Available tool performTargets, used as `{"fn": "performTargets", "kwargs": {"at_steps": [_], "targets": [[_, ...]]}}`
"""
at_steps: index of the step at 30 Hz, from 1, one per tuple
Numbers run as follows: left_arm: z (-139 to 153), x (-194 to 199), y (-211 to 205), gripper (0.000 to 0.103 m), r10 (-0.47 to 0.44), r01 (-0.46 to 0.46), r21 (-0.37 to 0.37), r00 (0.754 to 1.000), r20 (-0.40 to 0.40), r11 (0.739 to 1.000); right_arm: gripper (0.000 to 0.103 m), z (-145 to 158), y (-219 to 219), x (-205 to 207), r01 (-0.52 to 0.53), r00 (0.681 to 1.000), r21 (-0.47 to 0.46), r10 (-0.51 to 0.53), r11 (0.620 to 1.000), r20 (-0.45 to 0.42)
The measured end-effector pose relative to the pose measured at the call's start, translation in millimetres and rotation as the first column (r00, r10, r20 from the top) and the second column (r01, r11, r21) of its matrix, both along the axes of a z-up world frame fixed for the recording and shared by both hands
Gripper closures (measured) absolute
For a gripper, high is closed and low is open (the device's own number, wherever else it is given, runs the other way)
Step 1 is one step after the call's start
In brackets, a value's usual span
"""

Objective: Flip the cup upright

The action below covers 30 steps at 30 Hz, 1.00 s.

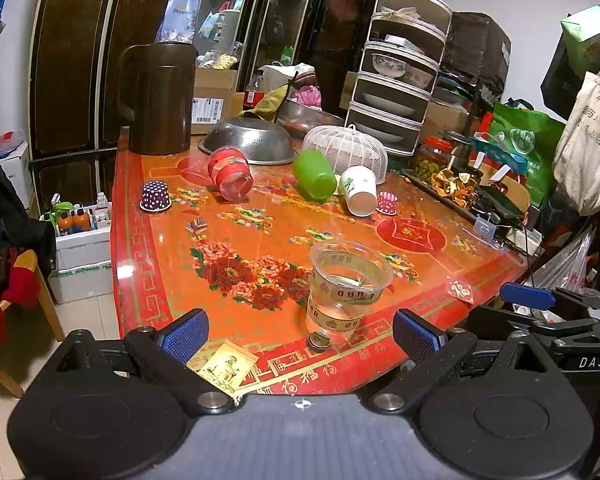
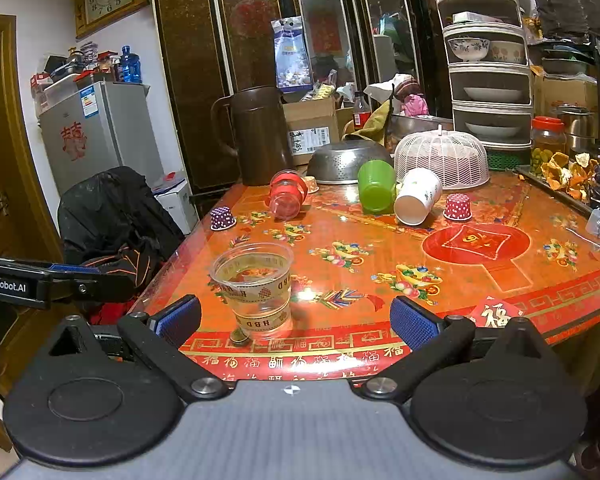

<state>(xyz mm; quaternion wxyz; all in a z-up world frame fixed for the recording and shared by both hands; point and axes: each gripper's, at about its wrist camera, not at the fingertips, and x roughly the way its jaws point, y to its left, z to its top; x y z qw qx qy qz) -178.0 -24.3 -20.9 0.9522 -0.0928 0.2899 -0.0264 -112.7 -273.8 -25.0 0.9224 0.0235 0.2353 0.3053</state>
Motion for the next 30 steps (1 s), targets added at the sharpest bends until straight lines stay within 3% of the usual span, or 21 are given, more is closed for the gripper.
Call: {"fn": "performTargets", "kwargs": {"at_steps": [30], "targets": [[-0.8,1.0,-2.0,0.003,0.002,-0.002,-0.001,1.000,-0.001,1.000,0.001,-1.7,0.7,-0.2,-0.001,1.000,-0.001,0.001,1.000,-0.005]]}}
